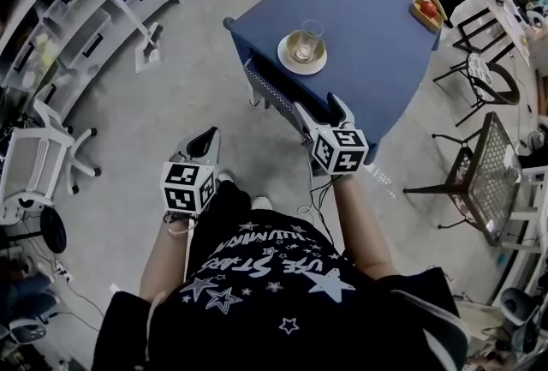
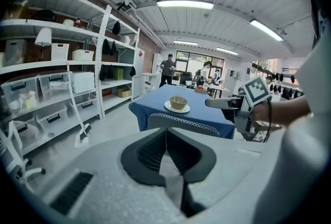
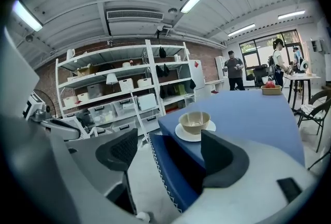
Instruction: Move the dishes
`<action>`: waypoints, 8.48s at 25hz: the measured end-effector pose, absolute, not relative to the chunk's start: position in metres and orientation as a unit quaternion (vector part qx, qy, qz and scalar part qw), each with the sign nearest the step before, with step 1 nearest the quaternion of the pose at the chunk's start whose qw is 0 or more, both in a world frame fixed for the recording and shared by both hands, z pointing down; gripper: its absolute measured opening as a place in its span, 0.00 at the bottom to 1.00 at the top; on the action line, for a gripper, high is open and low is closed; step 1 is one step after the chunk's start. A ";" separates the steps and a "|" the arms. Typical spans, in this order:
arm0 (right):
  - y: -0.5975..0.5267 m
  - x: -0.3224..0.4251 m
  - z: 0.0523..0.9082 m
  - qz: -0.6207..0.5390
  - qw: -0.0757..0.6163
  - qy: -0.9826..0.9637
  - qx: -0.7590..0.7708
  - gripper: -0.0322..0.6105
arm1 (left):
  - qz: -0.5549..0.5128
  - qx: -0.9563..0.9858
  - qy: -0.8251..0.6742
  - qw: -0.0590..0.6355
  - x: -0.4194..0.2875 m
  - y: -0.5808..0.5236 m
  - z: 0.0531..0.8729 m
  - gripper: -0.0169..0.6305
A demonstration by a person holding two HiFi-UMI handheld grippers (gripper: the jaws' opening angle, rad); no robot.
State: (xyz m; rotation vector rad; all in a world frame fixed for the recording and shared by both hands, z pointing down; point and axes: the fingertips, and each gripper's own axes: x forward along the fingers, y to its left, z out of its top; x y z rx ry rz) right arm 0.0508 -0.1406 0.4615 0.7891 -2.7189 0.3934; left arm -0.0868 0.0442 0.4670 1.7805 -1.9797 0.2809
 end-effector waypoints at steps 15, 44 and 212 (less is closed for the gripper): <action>-0.234 -0.018 0.468 0.121 0.169 -0.915 0.345 0.61 | 0.118 0.714 -0.644 0.249 -0.151 -0.075 0.491 0.06; -0.338 -0.076 0.441 0.089 0.179 -0.871 0.449 0.49 | 0.150 0.824 -0.491 0.240 -0.209 -0.228 0.498 0.06; -0.210 0.087 0.418 0.128 0.126 -0.844 0.506 0.06 | 0.176 0.817 -0.491 0.245 -0.096 -0.139 0.498 0.06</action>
